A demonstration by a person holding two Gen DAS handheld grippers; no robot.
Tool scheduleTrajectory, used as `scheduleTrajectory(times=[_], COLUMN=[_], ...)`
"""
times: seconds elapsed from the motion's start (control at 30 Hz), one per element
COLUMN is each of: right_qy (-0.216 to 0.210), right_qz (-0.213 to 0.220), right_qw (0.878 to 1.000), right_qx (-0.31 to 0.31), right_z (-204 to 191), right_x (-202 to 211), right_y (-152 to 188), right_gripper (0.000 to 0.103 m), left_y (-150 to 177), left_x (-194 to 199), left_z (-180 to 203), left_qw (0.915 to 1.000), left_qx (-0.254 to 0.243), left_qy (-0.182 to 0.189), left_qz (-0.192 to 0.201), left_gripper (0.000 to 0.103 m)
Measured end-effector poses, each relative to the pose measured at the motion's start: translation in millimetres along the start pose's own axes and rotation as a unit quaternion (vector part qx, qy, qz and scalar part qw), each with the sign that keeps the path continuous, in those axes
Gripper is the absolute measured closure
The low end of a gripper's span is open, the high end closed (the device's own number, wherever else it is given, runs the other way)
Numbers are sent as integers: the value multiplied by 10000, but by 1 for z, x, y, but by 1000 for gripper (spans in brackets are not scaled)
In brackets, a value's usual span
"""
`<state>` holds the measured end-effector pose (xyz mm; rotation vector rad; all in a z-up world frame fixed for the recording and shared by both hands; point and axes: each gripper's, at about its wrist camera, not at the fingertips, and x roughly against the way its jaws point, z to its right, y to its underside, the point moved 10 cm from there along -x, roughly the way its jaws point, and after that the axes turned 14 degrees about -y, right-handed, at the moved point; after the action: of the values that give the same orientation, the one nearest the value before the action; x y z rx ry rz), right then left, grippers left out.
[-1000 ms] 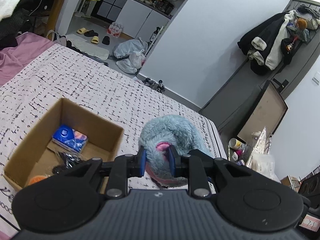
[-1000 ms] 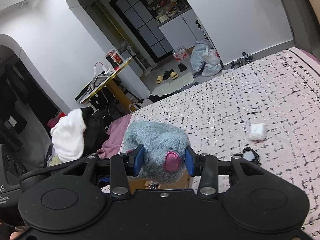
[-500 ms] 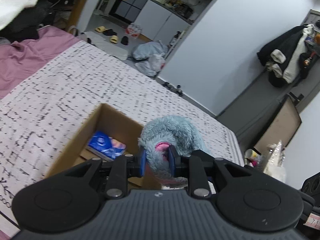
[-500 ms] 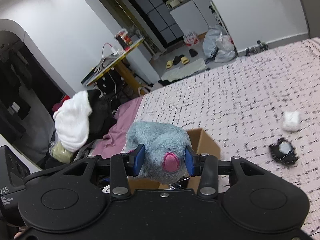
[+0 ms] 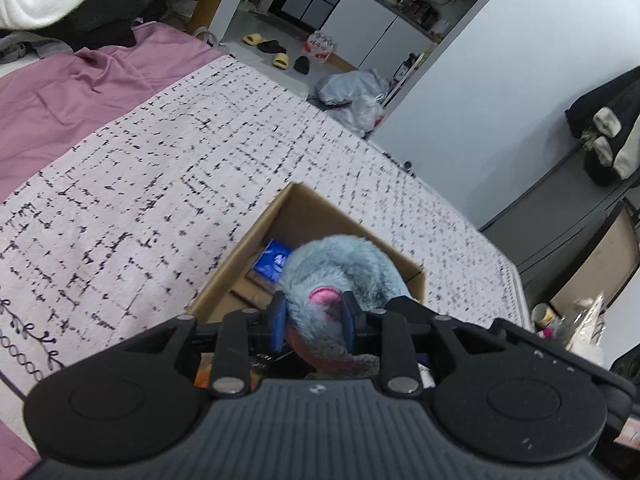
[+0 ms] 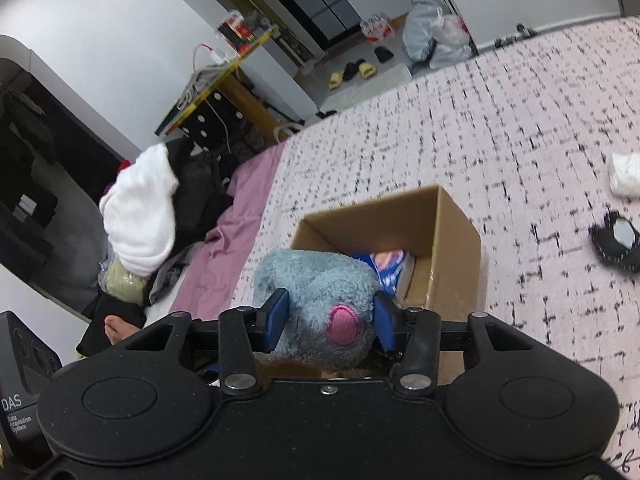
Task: Organize soft objects
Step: 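Open both grippers to drop the gray plush cube into the box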
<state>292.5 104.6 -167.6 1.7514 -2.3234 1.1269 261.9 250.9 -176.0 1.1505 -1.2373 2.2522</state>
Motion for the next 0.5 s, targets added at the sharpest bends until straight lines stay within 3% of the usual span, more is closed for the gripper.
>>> scheduleTrajectory(times=[0.1,0.23,0.5], right_qy=[0,-13,93], right_qz=[0,64,226], right_qw=[10000,10000,9995], right_qx=[-14,0,180], right_z=[1,1,5], right_x=[6,22,60], right_y=[0,-5,-16], right_gripper=[47,36,23], left_y=[2,2,5], left_x=[0,7,26], left_z=[-2,2,22], left_qw=[9999,9997,9996], left_qx=[-24,-40,-124], left_qy=[-130,-239,-169], left_qz=[-43,38,183], left_gripper=[71,51,30])
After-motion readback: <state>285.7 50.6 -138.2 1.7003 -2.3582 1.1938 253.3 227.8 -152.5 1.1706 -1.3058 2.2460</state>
